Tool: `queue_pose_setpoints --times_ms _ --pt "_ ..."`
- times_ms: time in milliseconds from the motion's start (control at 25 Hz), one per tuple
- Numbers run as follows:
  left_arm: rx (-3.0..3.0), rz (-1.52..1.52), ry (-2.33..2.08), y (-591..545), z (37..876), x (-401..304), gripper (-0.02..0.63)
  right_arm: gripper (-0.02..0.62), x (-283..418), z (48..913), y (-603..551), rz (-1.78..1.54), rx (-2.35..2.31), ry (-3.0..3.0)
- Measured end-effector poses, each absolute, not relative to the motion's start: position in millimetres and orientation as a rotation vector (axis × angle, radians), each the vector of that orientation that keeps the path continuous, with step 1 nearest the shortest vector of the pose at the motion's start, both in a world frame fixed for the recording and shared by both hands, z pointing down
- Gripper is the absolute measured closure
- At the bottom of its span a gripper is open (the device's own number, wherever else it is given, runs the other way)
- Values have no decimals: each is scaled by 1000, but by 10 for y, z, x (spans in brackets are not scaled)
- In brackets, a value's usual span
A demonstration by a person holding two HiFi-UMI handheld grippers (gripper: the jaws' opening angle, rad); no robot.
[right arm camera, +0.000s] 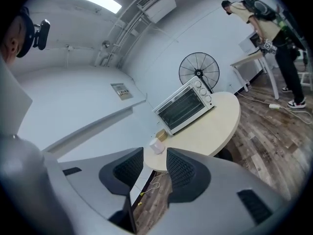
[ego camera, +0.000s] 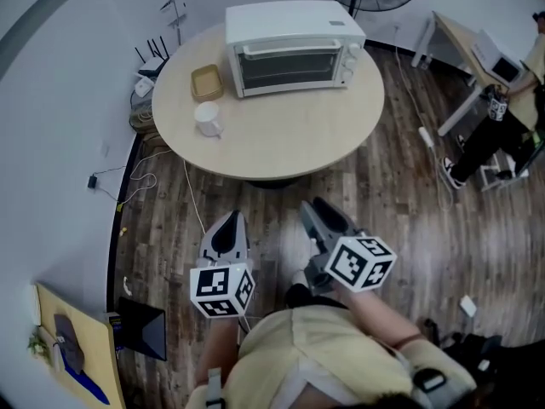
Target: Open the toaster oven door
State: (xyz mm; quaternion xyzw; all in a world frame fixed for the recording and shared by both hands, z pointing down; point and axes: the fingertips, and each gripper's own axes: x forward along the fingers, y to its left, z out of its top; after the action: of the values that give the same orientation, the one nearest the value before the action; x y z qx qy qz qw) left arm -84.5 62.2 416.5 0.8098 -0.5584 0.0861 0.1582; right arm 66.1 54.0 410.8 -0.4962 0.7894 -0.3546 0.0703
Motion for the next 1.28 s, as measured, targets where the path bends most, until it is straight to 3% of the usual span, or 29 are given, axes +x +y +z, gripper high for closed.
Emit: queue_pose_setpoints --times_ms 600,1280 --pt "2303 265 -1652 -88 4238 -702 603 457 950 4020 -175 -1136 -1396 2282" --pt "2405 243 -1568 -1465 4123 -767 604 454 811 3901 -1438 -1187 -1421 2103"
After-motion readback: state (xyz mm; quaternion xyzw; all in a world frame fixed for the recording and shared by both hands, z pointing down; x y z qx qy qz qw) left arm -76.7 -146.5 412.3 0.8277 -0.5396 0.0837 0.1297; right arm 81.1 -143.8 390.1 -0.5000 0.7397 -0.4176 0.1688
